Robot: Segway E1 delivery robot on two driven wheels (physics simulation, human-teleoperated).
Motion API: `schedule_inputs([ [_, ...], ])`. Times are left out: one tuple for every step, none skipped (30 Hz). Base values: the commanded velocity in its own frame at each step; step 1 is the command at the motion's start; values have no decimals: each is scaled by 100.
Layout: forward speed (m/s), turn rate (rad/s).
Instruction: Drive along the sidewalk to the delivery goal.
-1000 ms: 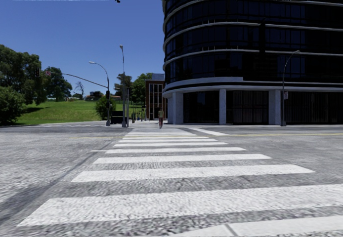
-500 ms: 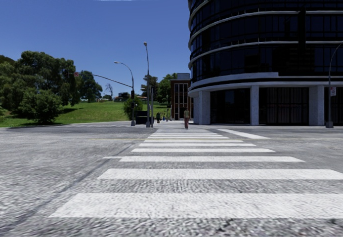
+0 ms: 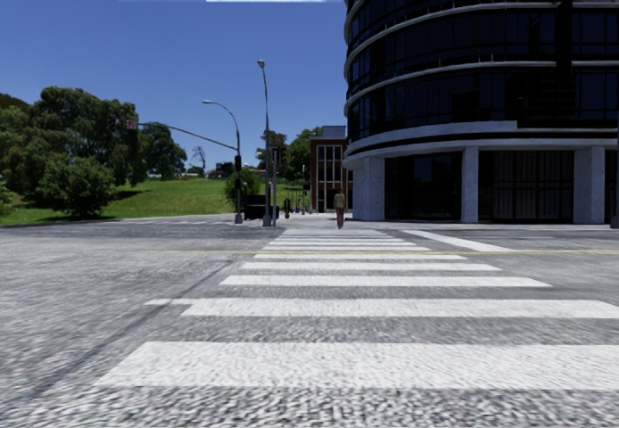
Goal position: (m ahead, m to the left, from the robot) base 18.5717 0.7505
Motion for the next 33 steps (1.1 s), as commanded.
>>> schedule_inputs([
  [198,0],
  [198,0],
  [198,0],
  [198,0],
  [198,0],
  [198,0],
  [198,0],
  [199,0],
  [199,0],
  [199,0],
  [199,0],
  [199,0],
  [199,0],
  [200,0],
  [200,0],
  [199,0],
  [199,0],
  [199,0],
  [199,0],
  [199,0],
  [199,0],
  [199,0],
  [199,0],
  [199,0],
  [199,0],
  [199,0],
  [199,0],
  [199,0],
  [199,0],
  [199,0],
  [199,0],
  [199,0],
  [199,0],
])
